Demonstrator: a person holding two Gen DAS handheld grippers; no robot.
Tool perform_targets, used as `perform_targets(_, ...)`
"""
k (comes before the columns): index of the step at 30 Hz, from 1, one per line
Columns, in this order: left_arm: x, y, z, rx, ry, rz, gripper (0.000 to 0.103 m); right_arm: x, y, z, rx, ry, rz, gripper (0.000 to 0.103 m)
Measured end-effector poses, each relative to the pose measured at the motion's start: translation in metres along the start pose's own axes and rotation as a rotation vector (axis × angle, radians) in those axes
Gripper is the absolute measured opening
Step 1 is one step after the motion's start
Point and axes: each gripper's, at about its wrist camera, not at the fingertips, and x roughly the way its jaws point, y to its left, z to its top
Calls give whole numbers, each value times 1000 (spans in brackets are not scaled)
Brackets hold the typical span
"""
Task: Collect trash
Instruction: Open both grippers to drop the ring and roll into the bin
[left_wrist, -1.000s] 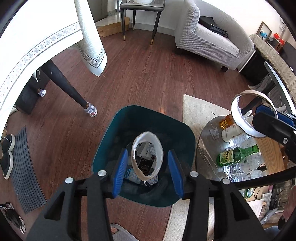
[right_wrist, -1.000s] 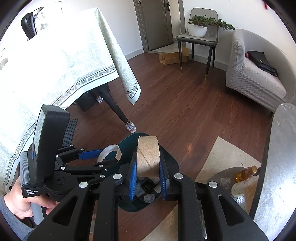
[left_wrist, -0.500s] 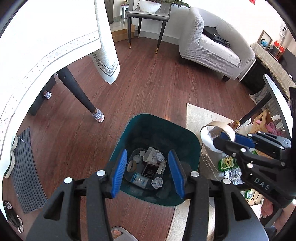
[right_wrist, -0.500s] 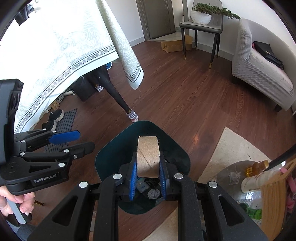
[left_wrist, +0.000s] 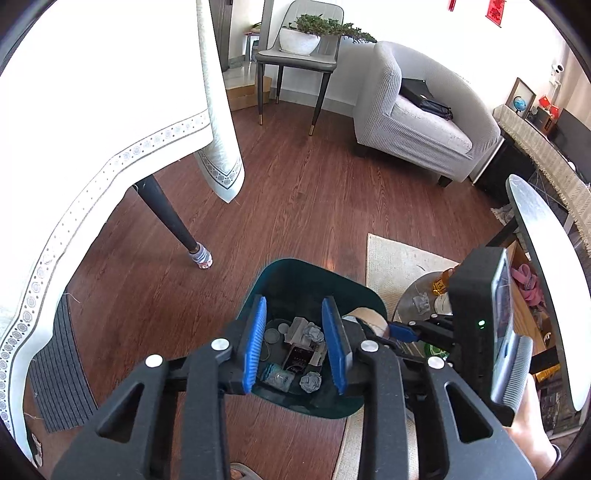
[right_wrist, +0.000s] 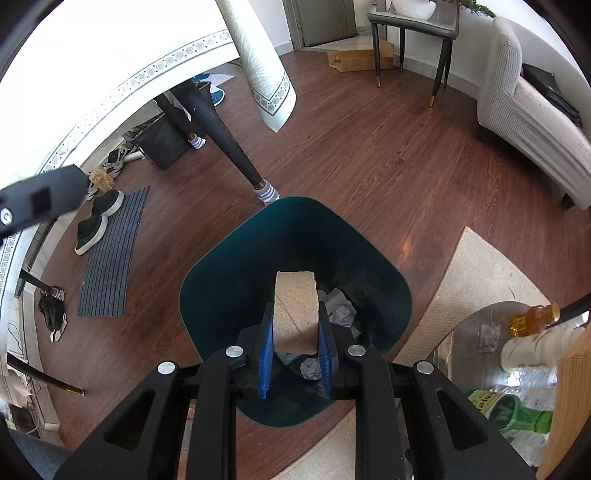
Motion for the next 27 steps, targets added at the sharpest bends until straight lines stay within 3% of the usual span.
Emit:
perform_targets(5, -12, -1, 7, -16, -24, -15, 31, 15, 3, -5, -21, 49, 2, 24)
perform_targets(7, -15, -4, 9, -13, -32, -17, 31, 19, 5, -6, -35, 65, -8, 41)
perform_targets(14, -24, -8, 12, -7, -52, -19, 31, 18, 8, -12, -75, 67, -42, 41)
perform_targets(19, -36, -14, 15, 38, -102, 14, 31, -1, 7, -9, -73, 16, -33, 41)
perform_targets(27, -54, -25, 18, 67, -144, 7, 31, -59, 7, 2, -70, -123, -41, 41)
